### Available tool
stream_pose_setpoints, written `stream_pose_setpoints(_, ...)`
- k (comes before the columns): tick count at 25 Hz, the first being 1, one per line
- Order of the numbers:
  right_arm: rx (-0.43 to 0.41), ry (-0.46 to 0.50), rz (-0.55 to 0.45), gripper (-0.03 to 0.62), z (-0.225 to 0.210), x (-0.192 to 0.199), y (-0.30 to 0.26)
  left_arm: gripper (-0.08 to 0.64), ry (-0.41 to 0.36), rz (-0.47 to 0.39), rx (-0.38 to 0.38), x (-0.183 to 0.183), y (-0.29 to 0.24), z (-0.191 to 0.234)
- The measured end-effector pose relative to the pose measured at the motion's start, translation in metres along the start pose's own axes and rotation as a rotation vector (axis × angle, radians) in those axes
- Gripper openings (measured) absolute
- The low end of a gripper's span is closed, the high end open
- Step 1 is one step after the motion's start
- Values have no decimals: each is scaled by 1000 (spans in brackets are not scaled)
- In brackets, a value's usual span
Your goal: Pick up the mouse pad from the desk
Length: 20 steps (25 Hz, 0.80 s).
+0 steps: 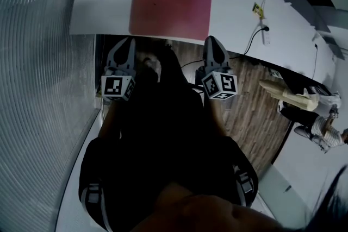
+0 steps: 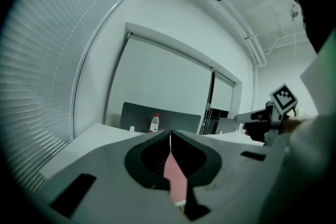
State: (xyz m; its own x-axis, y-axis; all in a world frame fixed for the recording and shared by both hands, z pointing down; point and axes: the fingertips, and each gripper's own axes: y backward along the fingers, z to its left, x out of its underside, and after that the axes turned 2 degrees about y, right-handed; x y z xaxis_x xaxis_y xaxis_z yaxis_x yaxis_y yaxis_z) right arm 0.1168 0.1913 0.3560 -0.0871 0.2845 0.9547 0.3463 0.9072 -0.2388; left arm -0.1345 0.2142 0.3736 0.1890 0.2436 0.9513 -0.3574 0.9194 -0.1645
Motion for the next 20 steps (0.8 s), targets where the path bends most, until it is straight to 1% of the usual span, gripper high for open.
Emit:
stream_pose_setpoints(5,-31,-1,-1,2,-14,-7,-33,8,-22,-4,6,-10,-30,0)
stream_pose_setpoints(9,-67,-1,18,2,-30,-10,-64,9,-29,-5,25,0,-62,1)
stream_pose_setpoints(14,-116,25,61,2,-55,-16,-102,9,-83,60,14,0,-106,-4)
stream_pose_setpoints(16,-133,32,84,2,-70,-15,-118,9,-86,83,15,2,-129,-6)
stream_pose_setpoints(20,-175,42,125,2,-97,-10,-152,9,-87,101,3,3,-171,-9)
